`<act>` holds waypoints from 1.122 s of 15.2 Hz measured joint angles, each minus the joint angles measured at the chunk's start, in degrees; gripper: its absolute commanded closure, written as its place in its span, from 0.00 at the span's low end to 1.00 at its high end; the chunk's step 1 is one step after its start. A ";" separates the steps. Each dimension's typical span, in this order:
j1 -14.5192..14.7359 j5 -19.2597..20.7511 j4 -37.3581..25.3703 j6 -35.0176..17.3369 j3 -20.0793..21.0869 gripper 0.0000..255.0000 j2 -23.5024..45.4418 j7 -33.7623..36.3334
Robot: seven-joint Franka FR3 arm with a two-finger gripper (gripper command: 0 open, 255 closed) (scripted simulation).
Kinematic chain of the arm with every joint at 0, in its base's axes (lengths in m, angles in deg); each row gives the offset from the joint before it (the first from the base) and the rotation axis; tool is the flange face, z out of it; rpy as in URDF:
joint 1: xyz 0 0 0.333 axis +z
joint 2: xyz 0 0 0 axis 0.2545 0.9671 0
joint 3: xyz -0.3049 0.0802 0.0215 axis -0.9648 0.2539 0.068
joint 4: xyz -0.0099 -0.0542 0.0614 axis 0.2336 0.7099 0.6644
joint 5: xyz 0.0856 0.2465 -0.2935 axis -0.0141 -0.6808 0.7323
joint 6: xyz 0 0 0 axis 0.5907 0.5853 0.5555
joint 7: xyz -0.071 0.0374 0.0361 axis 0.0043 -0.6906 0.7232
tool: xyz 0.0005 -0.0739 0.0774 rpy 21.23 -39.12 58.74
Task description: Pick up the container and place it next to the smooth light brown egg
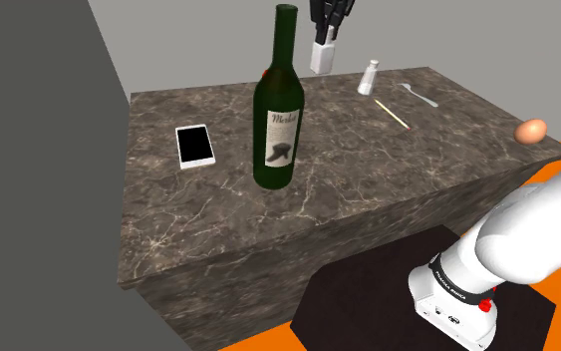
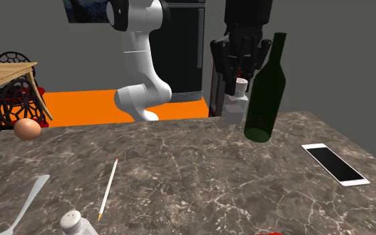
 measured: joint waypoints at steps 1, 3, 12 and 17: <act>-0.37 -0.31 1.81 -0.11 -0.64 1.00 -1.73 -0.98; -1.16 -0.67 4.97 -0.40 -2.11 1.00 -4.74 -3.25; -4.43 0.02 15.85 0.12 -10.00 1.00 -16.45 -14.42; -6.26 1.94 20.68 0.80 -15.06 1.00 -22.23 -21.11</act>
